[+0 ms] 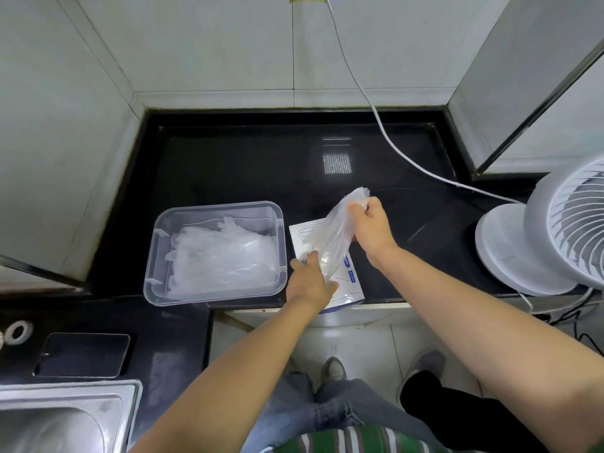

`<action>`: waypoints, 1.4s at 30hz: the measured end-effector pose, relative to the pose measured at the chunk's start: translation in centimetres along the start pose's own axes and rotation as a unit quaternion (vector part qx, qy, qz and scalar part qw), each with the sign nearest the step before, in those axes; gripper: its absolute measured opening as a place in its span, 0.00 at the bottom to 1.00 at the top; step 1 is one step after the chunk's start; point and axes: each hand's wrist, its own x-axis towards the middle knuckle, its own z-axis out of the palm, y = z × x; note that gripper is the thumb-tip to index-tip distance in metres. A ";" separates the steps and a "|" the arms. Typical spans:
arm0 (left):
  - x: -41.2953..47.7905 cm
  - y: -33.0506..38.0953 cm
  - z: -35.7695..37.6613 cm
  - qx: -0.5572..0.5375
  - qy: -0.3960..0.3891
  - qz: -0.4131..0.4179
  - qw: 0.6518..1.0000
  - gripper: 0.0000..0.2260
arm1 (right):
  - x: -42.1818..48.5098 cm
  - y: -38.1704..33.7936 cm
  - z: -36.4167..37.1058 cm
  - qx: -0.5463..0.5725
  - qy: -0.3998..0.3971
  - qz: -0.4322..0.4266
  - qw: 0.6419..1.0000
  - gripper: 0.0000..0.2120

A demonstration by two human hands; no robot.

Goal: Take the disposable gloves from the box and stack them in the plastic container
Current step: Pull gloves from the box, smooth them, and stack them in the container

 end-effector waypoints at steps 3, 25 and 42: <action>-0.3 1.7 -0.9 -0.134 -0.005 0.043 0.990 0.28 | -0.3 1.1 -0.1 0.004 -0.006 0.039 0.999 0.03; 0.9 -1.2 -11.2 -0.391 0.244 0.106 0.881 0.11 | -1.1 -0.5 0.4 0.030 -0.117 0.029 0.992 0.20; 0.1 -10.7 -16.0 -0.337 0.264 0.120 0.896 0.12 | -2.2 -3.4 9.2 0.033 -0.198 0.033 0.979 0.14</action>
